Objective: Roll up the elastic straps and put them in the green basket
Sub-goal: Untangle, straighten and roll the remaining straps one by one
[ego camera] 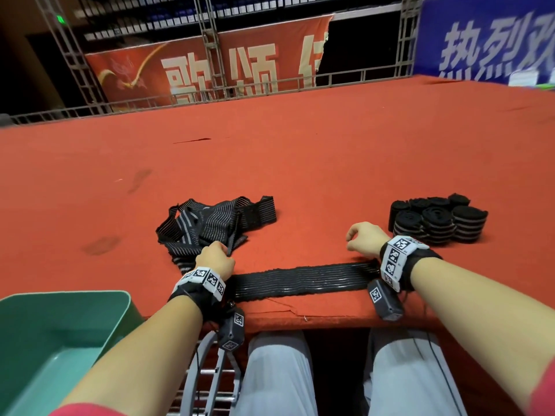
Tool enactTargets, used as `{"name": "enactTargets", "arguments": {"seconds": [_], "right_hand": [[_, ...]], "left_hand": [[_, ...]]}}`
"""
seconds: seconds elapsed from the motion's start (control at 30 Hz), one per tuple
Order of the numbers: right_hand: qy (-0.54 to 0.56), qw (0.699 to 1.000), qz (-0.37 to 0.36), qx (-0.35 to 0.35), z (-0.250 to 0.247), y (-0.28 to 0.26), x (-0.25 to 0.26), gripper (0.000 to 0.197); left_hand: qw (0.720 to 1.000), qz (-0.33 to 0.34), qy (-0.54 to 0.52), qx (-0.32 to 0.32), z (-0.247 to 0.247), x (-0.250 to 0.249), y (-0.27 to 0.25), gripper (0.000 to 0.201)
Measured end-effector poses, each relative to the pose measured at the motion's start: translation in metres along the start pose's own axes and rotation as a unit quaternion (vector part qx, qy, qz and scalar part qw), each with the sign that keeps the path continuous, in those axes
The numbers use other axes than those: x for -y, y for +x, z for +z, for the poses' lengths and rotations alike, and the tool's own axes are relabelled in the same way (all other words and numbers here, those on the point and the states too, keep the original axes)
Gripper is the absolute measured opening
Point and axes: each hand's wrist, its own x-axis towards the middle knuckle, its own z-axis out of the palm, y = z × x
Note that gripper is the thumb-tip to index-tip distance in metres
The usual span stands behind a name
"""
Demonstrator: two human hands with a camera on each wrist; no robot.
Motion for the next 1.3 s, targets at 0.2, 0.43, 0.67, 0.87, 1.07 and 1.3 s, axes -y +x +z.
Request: {"name": "enactTargets", "arguments": {"seconds": [0.2, 0.43, 0.67, 0.87, 1.07, 1.3], "right_hand": [[0.039, 0.997, -0.062, 0.022, 0.014, 0.05, 0.064, 0.028], [0.029, 0.989, -0.129, 0.069, 0.043, 0.117, 0.133, 0.039], [-0.035, 0.968, -0.228, 0.094, 0.072, 0.165, 0.187, 0.062], [-0.069, 0.965, -0.231, 0.1, 0.093, 0.185, 0.193, 0.045], [-0.093, 0.965, -0.231, 0.079, 0.102, 0.185, 0.18, 0.038], [-0.123, 0.959, -0.243, 0.077, 0.101, 0.19, 0.172, 0.013]], "left_hand": [[0.999, 0.029, -0.013, 0.013, -0.006, -0.025, 0.041, 0.023], [0.999, 0.045, 0.008, 0.02, -0.01, -0.045, 0.094, 0.031], [0.996, 0.061, 0.056, 0.026, 0.001, -0.045, 0.131, 0.037], [0.993, 0.066, 0.075, 0.069, 0.012, -0.046, 0.142, 0.05], [0.992, 0.054, 0.081, 0.078, 0.015, -0.045, 0.141, 0.051], [0.997, 0.035, 0.005, 0.073, 0.011, -0.04, 0.14, 0.04]]}}
